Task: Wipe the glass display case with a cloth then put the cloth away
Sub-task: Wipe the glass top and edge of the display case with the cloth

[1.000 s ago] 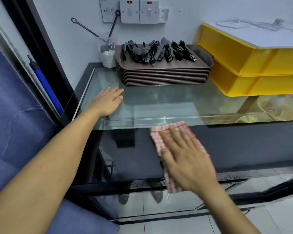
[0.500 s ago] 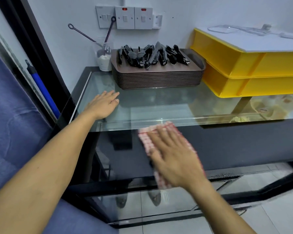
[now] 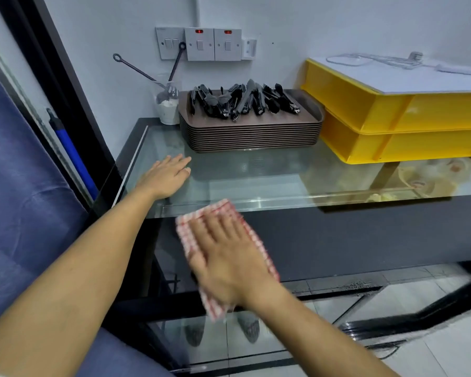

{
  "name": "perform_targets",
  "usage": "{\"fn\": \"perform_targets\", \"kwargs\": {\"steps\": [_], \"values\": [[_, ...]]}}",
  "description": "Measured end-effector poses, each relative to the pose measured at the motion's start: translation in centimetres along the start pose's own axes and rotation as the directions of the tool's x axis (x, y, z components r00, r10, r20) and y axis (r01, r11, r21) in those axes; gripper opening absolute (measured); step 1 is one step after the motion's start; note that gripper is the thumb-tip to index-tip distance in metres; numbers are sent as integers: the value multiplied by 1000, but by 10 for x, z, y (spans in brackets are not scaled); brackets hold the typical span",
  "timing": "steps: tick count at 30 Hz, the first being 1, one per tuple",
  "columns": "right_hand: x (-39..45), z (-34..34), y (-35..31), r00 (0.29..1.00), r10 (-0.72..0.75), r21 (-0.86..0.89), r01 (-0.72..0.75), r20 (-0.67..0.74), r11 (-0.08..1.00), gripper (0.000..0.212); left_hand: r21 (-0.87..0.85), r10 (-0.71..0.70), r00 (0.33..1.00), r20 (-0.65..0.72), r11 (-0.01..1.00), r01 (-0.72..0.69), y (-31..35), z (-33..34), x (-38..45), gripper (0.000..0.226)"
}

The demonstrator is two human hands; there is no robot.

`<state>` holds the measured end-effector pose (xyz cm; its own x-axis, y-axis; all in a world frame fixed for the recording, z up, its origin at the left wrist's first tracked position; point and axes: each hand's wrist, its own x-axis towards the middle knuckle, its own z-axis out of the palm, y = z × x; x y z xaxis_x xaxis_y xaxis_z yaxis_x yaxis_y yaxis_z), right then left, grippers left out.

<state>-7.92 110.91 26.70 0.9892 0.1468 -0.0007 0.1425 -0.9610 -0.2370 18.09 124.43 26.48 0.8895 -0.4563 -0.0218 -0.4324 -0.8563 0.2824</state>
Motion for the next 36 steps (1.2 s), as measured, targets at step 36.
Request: {"fn": "perform_targets", "kwargs": {"steps": [36], "values": [[149,-29,110,952,302,-4,-302,-39,953,69,-12,-32,998,-50,999,31,-2,5,5,59]]}}
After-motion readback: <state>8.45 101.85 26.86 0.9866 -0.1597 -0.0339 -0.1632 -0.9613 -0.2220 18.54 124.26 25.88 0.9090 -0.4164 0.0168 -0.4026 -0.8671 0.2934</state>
